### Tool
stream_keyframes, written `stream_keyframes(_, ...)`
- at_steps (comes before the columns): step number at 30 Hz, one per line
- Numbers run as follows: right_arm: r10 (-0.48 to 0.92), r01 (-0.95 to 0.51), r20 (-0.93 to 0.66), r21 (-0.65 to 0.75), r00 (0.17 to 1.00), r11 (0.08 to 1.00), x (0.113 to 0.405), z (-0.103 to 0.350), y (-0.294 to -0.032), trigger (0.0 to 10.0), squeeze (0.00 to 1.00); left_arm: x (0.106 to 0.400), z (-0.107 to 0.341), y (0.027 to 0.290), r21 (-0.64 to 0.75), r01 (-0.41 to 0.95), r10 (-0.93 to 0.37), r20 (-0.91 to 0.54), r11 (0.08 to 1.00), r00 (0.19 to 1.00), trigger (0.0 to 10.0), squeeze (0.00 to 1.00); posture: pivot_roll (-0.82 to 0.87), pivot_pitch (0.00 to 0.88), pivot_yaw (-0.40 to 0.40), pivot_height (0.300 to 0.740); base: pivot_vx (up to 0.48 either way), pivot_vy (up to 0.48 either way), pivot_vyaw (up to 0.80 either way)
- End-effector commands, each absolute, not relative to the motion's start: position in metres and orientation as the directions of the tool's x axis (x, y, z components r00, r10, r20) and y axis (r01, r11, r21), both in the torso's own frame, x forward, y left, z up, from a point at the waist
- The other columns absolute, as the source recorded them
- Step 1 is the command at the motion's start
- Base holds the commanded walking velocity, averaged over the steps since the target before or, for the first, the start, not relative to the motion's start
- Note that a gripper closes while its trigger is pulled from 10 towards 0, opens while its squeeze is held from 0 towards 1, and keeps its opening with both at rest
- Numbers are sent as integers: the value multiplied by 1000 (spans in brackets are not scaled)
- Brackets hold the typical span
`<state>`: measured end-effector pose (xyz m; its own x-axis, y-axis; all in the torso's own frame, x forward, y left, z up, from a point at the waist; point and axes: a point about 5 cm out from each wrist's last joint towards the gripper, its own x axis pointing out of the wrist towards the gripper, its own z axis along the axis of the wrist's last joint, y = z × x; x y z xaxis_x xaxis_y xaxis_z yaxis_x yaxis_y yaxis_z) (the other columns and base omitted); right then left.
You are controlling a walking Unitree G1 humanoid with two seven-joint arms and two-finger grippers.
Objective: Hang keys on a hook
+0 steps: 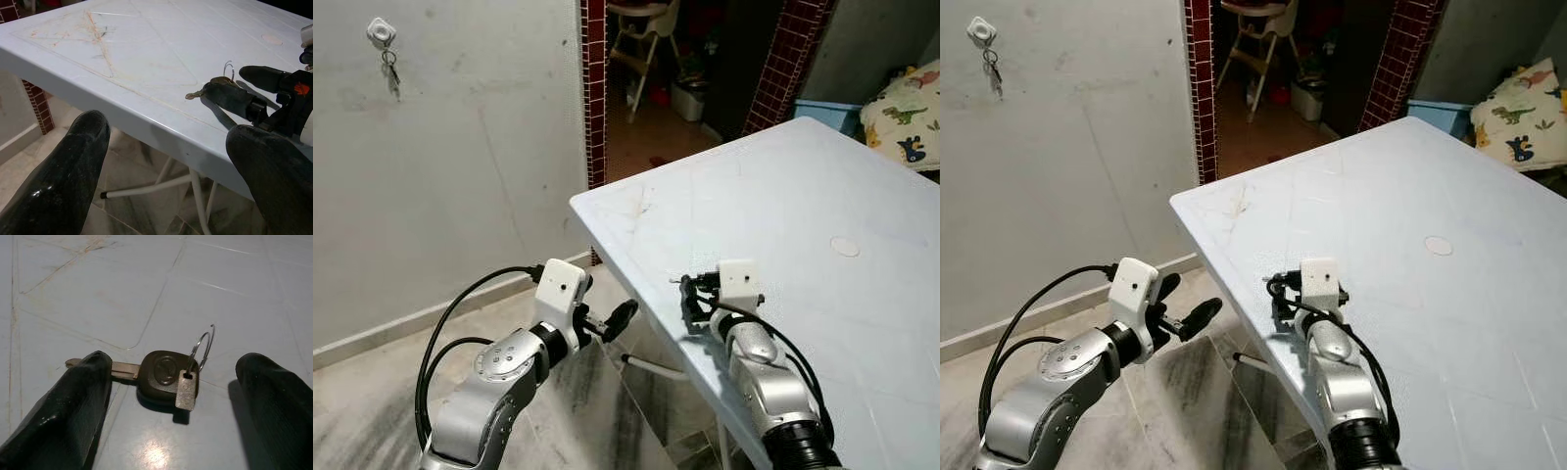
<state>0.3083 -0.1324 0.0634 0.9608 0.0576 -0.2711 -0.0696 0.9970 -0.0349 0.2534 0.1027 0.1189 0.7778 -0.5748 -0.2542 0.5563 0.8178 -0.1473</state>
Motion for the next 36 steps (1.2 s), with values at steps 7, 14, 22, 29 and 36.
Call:
stream_keyframes(7, 62, -62, -246, 6, 967, 998, 312, 71, -130, 0, 0, 254, 123, 101, -135, 566, -581, -238, 813, 778, 10000, 0, 165, 0, -23, 740, 0, 0, 0)
stream_keyframes(14, 71, -80, -226, -35, 972, 996, 312, 74, -126, 10000, 0, 255, 123, 102, -134, 566, -580, -237, 814, 779, 10000, 0, 166, 0, -20, 740, 0, 0, 0)
stream_keyframes(22, 78, -85, -235, -20, 969, 996, 312, 73, -123, 10000, 0, 255, 123, 101, -132, 567, -581, -237, 813, 778, 10000, 0, 166, 0, -20, 740, 0, 0, 0)
stream_keyframes(29, 76, -73, -227, 22, 971, 997, 311, 73, -124, 0, 0, 255, 121, 101, -136, 571, -585, -248, 810, 772, 10000, 0, 166, 0, -20, 740, 0, 0, 0)
stream_keyframes(36, 75, -73, -229, 18, 971, 997, 311, 73, -124, 0, 0, 254, 121, 99, -137, 575, -590, -249, 807, 768, 10000, 0, 165, 0, -19, 740, 0, 0, 0)
